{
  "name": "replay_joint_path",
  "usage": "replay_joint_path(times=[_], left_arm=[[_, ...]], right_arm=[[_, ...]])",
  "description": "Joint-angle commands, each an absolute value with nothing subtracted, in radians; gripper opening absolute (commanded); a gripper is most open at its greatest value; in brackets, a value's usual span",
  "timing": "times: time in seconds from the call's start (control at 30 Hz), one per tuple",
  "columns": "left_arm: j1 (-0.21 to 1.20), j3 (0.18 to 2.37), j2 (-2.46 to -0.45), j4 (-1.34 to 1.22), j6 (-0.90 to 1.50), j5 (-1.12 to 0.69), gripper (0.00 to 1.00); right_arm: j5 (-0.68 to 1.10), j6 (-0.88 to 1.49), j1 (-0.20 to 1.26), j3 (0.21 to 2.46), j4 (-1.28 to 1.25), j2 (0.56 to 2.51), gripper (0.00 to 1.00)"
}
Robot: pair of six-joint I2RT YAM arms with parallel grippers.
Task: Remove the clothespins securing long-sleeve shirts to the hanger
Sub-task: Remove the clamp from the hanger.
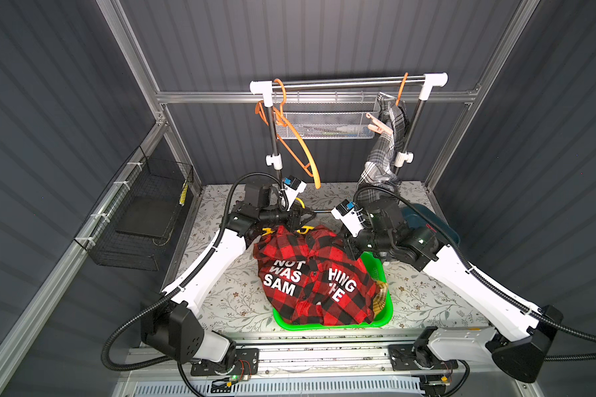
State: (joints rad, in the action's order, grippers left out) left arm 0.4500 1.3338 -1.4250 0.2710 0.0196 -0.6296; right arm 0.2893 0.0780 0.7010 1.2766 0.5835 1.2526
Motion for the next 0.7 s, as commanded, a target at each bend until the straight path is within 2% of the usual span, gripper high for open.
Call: replay_joint_path(times=[0.0,0.13,0.2,0.4,0.5,0.57,0.67], left_arm=[[0.443,1.314,-1.357,0.207,0.041,-0.628,0.61],[0.424,1.270,-1.308,0.149,0.052,-0.624,0.71],[0.401,1.232,-1.272,0.095,0.058,-0.635,0.76],[0.344,1.116,-1.178,-0.081,0.064,-0.665,0.84],[0.277,1.051,-1.160,-0.227,0.144,-0.750,0.86],[0.232,1.016,-1.161,-0.318,0.203,-0.798,0.91],[0.212,0.964,-1.158,-0.413,0.218,-0.822,0.95]], right_arm=[[0.283,0.112,0.683,1.235,0.550,1.212,0.00],[0.301,0.132,0.658,1.194,0.533,1.168,0.00],[0.370,0.150,0.621,1.165,0.509,1.133,0.00],[0.550,0.187,0.484,1.113,0.473,1.034,0.00],[0.614,0.187,0.435,1.106,0.476,1.006,0.00],[0.647,0.188,0.411,1.103,0.478,0.991,0.00],[0.694,0.196,0.378,1.093,0.472,0.974,0.00]])
